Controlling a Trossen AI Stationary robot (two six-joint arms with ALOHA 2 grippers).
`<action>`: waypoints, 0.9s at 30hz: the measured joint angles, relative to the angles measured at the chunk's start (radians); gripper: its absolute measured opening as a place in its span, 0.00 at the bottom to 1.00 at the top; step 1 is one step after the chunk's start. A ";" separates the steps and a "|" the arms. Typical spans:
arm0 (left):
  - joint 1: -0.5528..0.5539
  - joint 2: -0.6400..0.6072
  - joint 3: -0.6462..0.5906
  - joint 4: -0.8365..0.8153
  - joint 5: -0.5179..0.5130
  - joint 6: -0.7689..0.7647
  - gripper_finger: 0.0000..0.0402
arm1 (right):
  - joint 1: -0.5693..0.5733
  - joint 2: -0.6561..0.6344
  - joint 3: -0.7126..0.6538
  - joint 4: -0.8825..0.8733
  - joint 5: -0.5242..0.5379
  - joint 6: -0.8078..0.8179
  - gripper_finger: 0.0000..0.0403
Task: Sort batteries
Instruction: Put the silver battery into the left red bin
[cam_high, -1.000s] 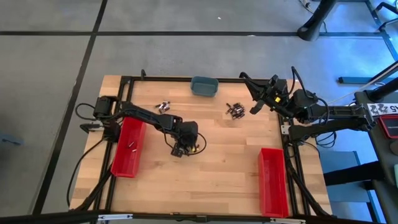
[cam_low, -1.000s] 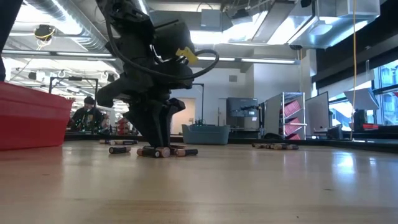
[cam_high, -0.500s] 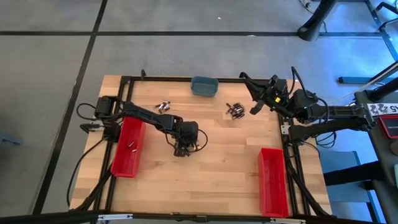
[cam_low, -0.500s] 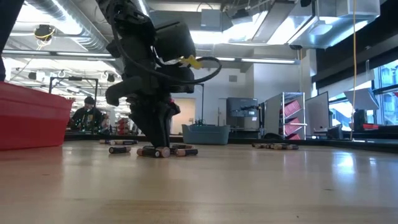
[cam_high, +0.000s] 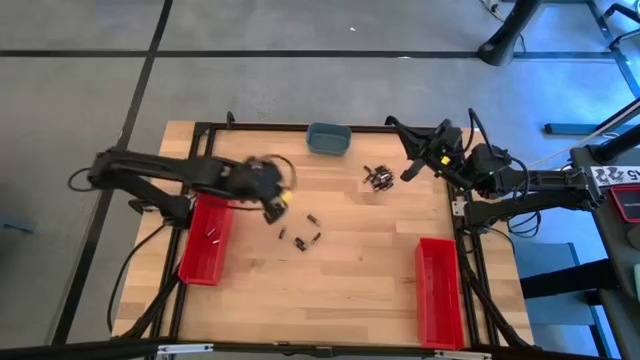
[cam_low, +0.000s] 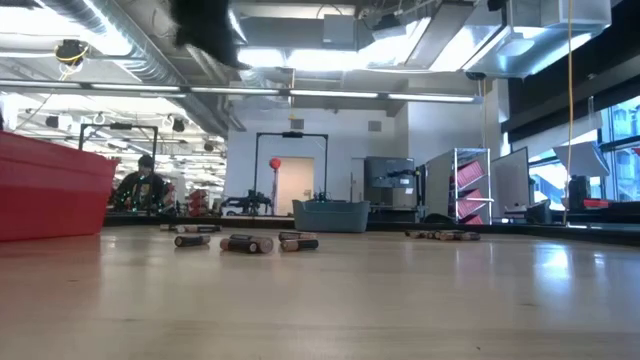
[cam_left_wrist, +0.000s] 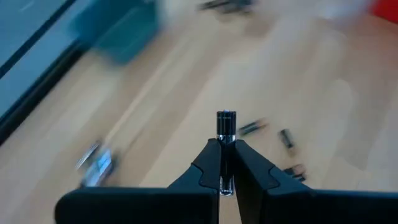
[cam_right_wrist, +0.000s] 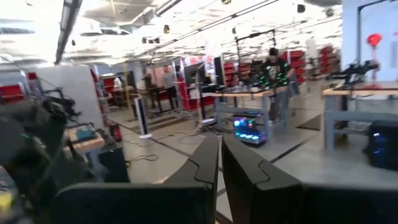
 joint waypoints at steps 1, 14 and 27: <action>-0.018 -0.030 0.009 -0.071 -0.024 -0.085 0.03 | 0.000 0.000 0.000 0.000 0.011 -0.013 0.06; -0.411 -0.138 0.001 -0.614 0.057 -0.719 0.03 | -0.001 0.000 0.000 0.000 0.050 -0.094 0.06; -0.604 -0.139 -0.298 -0.488 0.189 -0.526 0.03 | 0.000 0.000 0.000 0.000 0.048 -0.091 0.06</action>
